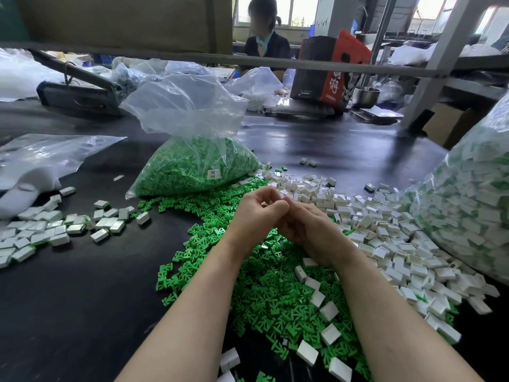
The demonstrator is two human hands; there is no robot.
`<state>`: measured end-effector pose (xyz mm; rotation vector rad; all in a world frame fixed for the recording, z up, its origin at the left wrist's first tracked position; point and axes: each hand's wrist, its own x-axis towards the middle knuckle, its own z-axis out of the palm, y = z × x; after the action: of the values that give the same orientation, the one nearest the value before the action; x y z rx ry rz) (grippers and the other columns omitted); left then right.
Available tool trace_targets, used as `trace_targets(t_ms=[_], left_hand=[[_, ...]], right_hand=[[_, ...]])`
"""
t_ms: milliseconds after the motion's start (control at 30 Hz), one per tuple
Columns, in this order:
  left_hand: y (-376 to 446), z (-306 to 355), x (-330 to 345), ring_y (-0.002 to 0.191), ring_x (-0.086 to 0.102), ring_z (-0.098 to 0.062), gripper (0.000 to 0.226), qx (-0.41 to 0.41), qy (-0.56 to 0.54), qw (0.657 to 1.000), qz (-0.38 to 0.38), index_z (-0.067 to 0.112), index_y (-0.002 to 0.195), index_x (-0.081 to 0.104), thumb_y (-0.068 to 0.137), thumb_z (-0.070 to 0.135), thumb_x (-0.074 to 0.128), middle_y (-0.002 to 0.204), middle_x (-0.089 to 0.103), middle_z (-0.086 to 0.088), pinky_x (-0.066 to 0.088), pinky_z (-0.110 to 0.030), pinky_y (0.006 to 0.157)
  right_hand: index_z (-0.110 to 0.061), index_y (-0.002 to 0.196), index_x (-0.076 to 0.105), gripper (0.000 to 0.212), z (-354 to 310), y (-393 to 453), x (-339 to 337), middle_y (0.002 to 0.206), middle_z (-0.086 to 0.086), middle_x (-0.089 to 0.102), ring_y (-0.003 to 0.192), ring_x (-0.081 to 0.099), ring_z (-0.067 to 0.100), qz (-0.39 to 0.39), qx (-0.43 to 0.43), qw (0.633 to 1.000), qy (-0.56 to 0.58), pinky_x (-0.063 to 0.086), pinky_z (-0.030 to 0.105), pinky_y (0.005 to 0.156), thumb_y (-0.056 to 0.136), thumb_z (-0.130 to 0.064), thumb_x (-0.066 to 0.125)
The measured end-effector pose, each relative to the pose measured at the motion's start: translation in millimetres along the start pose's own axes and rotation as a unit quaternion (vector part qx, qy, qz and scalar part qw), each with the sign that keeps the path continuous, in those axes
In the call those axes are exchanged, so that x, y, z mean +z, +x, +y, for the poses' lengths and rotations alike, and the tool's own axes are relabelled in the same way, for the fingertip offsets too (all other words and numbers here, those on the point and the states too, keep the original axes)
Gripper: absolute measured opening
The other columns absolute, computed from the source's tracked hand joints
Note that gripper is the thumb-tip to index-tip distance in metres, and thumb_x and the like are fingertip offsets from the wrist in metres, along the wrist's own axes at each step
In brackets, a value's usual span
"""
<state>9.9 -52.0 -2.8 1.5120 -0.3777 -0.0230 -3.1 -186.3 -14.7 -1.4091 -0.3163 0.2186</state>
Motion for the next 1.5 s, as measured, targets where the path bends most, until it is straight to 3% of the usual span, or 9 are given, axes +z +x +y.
trace_targets(t_ms=[167,333,767,933,1100,1233,1300,1500], left_hand=[[0.3,-2.8,-2.1,0.049,0.049,-0.013,0.012,0.015,0.012,1.000,-0.008,0.017,0.062,0.051,0.072,0.013,0.055,0.051,0.052,0.004,0.044,-0.023,0.051],[0.8,-3.8,-3.1,0.057,0.050,-0.020,0.007,0.021,0.027,0.999,-0.014,0.012,0.067,0.052,0.074,0.015,0.055,0.056,0.054,-0.003,0.046,-0.029,0.057],[0.5,-1.7,-2.5,0.056,0.052,-0.020,0.008,0.022,0.034,0.999,-0.020,0.012,0.069,0.051,0.076,0.015,0.053,0.055,0.055,-0.002,0.047,-0.037,0.060],[0.7,-1.8,-3.1,0.060,0.042,-0.023,0.008,0.015,0.038,0.999,-0.011,0.015,0.068,0.052,0.075,0.018,0.054,0.055,0.051,-0.002,0.038,-0.040,0.061],[-0.6,-0.1,-3.3,0.061,0.043,-0.021,0.010,0.012,0.037,0.999,-0.022,0.005,0.075,0.054,0.075,0.015,0.053,0.056,0.053,-0.001,0.037,-0.039,0.061],[-2.5,3.1,-1.2,0.056,0.046,-0.017,0.006,0.017,0.040,0.999,-0.023,0.009,0.073,0.051,0.075,0.015,0.053,0.054,0.052,0.002,0.041,-0.032,0.058],[-3.3,3.9,-0.4,0.059,0.044,-0.019,0.006,0.017,0.039,0.999,-0.025,0.009,0.073,0.051,0.075,0.015,0.052,0.057,0.051,-0.002,0.040,-0.036,0.059],[-2.7,4.1,-0.6,0.061,0.039,-0.022,0.012,0.013,0.044,0.999,-0.026,0.005,0.075,0.050,0.077,0.016,0.052,0.061,0.048,-0.011,0.036,-0.042,0.060]], right_hand=[[-0.004,0.098,0.057,0.036,1.3,0.9,-1.4,0.062,-0.012,0.056,0.055,0.043,0.002,-0.002,-0.002,1.000,-0.006,0.035,0.013,0.049,0.096,-0.040,0.051],[-0.002,0.103,0.057,0.040,2.4,1.6,-3.3,0.066,-0.010,0.056,0.059,0.044,0.004,-0.005,0.002,1.000,-0.009,0.036,0.016,0.053,0.092,-0.040,0.051],[-0.009,0.093,0.061,0.032,3.8,1.9,-4.5,0.065,-0.010,0.055,0.058,0.044,0.003,-0.003,-0.003,1.000,0.003,0.037,0.015,0.052,0.092,-0.040,0.051],[-0.008,0.095,0.058,0.046,3.1,4.3,-0.3,0.063,-0.008,0.049,0.056,0.040,0.005,0.001,0.007,1.000,0.012,0.033,0.016,0.052,0.091,-0.051,0.046],[0.009,0.115,0.055,0.071,4.8,4.9,-0.4,0.077,0.008,0.043,0.068,0.034,0.014,0.022,0.002,1.000,0.013,0.025,0.028,0.059,0.084,-0.055,0.058],[-0.008,0.102,0.065,0.054,6.2,5.0,-1.7,0.076,0.004,0.047,0.069,0.037,0.014,0.034,-0.009,0.999,0.016,0.027,0.027,0.061,0.078,-0.056,0.065],[-0.013,0.097,0.068,0.047,6.9,5.0,-2.2,0.077,0.006,0.046,0.071,0.036,0.019,0.035,-0.010,0.999,0.019,0.028,0.028,0.064,0.078,-0.056,0.066],[-0.010,0.101,0.071,0.057,5.2,4.2,-2.6,0.092,0.011,0.045,0.084,0.036,0.024,0.029,-0.010,0.999,0.030,0.030,0.036,0.075,0.075,-0.061,0.071]])
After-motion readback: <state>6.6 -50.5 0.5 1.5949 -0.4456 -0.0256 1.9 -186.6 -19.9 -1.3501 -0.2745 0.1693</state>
